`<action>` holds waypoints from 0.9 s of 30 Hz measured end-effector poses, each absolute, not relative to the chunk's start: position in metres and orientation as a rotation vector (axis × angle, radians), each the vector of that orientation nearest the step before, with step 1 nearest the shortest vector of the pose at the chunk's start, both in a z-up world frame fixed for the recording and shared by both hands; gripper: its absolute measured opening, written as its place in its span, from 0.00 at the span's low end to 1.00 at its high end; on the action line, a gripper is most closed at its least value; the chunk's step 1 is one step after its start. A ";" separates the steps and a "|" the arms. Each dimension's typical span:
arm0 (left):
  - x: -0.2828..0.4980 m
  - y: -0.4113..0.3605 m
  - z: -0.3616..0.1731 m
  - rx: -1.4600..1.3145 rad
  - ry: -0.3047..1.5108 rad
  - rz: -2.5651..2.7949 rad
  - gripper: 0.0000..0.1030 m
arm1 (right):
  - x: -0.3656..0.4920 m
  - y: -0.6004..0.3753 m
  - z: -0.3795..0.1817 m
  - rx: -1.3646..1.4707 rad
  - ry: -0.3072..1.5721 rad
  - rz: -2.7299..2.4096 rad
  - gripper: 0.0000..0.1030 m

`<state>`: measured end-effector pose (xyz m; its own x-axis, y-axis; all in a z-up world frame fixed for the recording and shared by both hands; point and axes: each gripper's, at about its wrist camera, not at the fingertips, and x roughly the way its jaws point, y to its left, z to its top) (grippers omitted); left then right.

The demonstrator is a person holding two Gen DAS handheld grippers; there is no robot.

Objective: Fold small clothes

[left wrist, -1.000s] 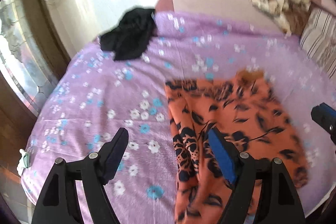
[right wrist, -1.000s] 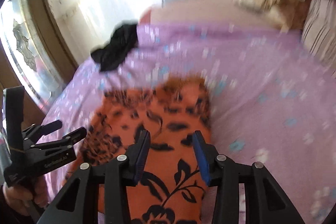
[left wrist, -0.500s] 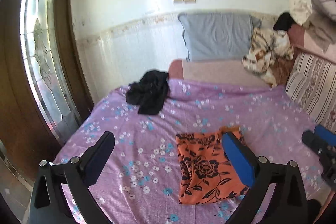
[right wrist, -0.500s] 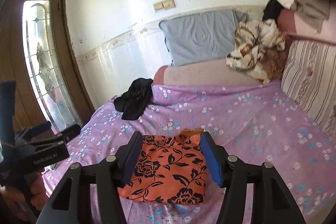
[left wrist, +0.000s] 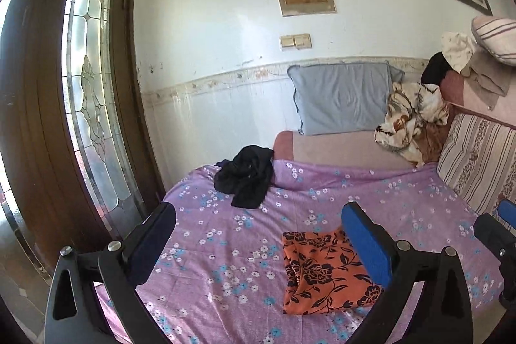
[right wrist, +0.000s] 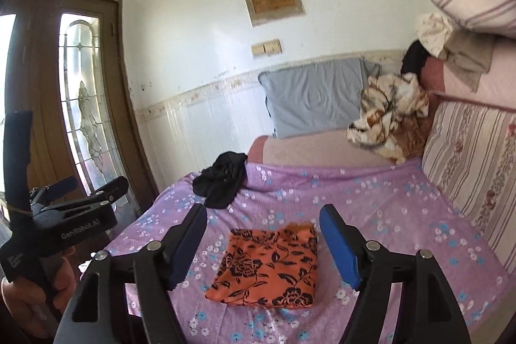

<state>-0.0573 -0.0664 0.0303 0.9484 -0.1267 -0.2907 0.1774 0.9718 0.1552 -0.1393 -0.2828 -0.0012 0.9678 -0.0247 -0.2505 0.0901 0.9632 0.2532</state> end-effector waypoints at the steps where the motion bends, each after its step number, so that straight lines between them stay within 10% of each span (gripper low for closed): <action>1: -0.060 -0.065 0.033 0.178 0.278 -0.155 1.00 | -0.142 -0.280 0.002 0.259 0.242 -0.058 0.75; 27: -0.060 -0.058 0.033 0.157 0.292 -0.180 1.00 | -0.126 -0.260 -0.014 0.208 0.287 -0.079 0.76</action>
<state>-0.0597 -0.0577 0.0333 0.9418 -0.1530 -0.2994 0.1983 0.9719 0.1272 -0.1262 -0.2602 -0.0141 0.9562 -0.0472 -0.2890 0.1064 0.9755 0.1926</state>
